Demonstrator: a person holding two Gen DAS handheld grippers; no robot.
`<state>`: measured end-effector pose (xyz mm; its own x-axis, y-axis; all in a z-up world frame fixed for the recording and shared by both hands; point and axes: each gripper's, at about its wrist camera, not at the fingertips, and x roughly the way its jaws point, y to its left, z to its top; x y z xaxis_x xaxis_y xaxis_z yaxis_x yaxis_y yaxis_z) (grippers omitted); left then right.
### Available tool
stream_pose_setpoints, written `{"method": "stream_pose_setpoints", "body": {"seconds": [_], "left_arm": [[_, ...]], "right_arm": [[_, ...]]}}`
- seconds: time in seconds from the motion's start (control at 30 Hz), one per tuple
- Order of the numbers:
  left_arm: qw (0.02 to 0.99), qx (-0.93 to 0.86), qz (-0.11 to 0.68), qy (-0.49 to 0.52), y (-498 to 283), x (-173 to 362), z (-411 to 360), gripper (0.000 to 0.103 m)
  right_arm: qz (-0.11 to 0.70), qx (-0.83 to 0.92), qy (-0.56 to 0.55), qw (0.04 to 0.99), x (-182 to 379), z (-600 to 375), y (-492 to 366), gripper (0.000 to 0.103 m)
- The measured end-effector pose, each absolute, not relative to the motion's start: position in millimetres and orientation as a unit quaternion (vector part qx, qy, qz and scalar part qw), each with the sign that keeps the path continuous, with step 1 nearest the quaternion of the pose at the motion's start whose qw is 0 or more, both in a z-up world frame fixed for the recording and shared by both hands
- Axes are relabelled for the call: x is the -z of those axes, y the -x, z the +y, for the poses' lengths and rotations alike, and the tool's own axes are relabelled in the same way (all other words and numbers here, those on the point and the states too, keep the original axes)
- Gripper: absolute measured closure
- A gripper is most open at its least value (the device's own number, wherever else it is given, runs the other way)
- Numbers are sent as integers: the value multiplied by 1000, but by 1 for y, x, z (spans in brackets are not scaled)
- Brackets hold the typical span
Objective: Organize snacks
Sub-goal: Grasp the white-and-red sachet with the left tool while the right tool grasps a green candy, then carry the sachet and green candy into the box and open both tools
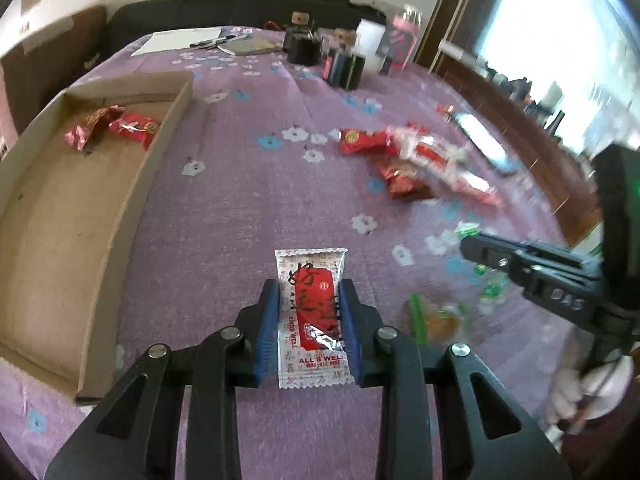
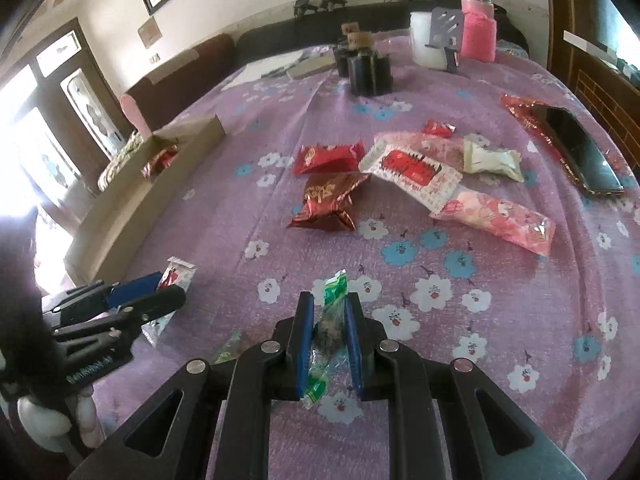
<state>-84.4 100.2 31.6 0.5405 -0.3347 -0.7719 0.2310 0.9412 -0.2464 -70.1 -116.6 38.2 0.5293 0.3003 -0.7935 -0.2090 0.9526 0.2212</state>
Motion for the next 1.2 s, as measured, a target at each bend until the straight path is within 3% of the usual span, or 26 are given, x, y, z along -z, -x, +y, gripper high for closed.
{"method": "stream_pose_setpoints", "body": {"seconds": [0.27,0.57,0.83,1.2], "left_arm": [[886,165,417,120,98,-76,166,76],[906,70,406,97,69,-105,258,76],[884,50,442,144,-3,-82,308,76],[880,20,449,154,-86,-49,320,75]], "right_arm": [[453,-178,-66,871,-63,-101,73,87],[446,-240,-75,859,-96,-40,57,87],[456,-288,-63,840,-105,46,20,87],[507,-282,-36,814,-65,143,-63,88]]}}
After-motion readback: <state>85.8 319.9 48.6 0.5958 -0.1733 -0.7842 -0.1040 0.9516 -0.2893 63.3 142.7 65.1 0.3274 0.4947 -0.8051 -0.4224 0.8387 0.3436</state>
